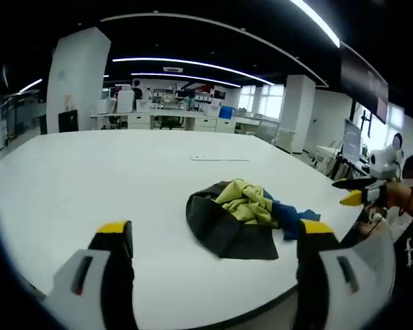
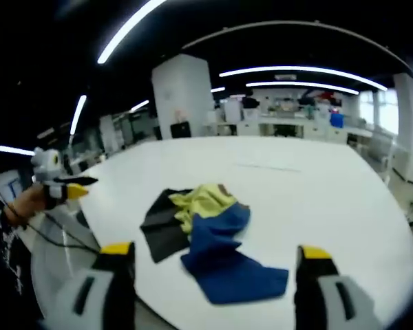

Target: Fold the garment on the visible template until the final outline fits inside the template.

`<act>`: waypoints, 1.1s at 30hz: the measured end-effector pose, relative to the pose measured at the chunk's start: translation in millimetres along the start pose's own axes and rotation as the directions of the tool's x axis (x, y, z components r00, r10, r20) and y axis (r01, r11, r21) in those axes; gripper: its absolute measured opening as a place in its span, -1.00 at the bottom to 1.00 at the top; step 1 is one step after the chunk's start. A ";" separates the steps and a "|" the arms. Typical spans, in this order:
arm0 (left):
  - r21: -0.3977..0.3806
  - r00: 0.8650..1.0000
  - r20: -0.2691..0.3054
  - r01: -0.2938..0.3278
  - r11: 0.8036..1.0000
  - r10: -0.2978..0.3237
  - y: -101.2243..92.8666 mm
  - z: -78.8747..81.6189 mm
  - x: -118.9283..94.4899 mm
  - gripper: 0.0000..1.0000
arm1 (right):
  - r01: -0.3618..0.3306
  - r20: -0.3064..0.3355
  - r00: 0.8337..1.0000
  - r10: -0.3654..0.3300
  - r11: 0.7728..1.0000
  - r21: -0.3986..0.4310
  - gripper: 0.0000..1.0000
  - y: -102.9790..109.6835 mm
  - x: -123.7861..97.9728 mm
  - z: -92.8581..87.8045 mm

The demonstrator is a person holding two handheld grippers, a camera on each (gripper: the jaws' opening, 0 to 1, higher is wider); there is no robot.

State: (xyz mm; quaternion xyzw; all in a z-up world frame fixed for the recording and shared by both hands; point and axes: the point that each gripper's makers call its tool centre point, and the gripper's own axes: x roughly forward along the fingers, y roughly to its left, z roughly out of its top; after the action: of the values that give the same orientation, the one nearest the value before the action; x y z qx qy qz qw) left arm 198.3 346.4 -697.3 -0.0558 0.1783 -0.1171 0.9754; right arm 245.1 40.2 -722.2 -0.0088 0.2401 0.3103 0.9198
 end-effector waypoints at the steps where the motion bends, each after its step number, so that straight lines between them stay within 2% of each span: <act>1: -0.001 1.000 -0.001 -0.001 1.000 0.001 0.6 -0.3 0.1 0.94 | 0.000 -0.003 1.000 0.000 1.000 -0.007 0.98 1.2 0.8 -0.3; 5: -0.012 1.000 -0.001 -0.007 1.000 0.007 2.8 0.1 1.3 0.94 | 0.000 -0.025 1.000 -0.001 1.000 -0.031 0.98 1.3 3.1 -4.7; 20: 0.002 1.000 -0.018 -0.004 1.000 0.004 2.1 0.4 9.1 0.93 | 0.007 -0.029 1.000 -0.007 1.000 0.001 0.98 -11.5 1.2 -5.3; 23: -0.017 1.000 -0.014 -0.004 1.000 0.004 1.9 -0.3 10.7 0.92 | 0.011 -0.036 0.999 -0.011 1.000 0.006 0.98 -13.9 2.2 -7.5; 28: -0.002 0.999 -0.031 0.004 1.000 -0.004 -0.4 -2.7 14.6 0.91 | 0.011 -0.036 0.999 -0.012 1.000 -0.006 0.98 -13.2 3.2 -8.9; 33: -0.006 1.000 -0.024 0.007 1.000 -0.007 -0.8 0.0 15.6 0.91 | 0.014 -0.049 0.999 -0.015 1.000 -0.015 0.98 -13.8 3.4 -13.4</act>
State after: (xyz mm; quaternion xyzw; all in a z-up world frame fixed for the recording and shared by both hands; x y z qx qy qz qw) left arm 212.3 341.7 -702.4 -0.0578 0.1901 -0.1205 0.9726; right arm 249.5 28.8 -737.4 -0.0252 0.2604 0.3049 0.9157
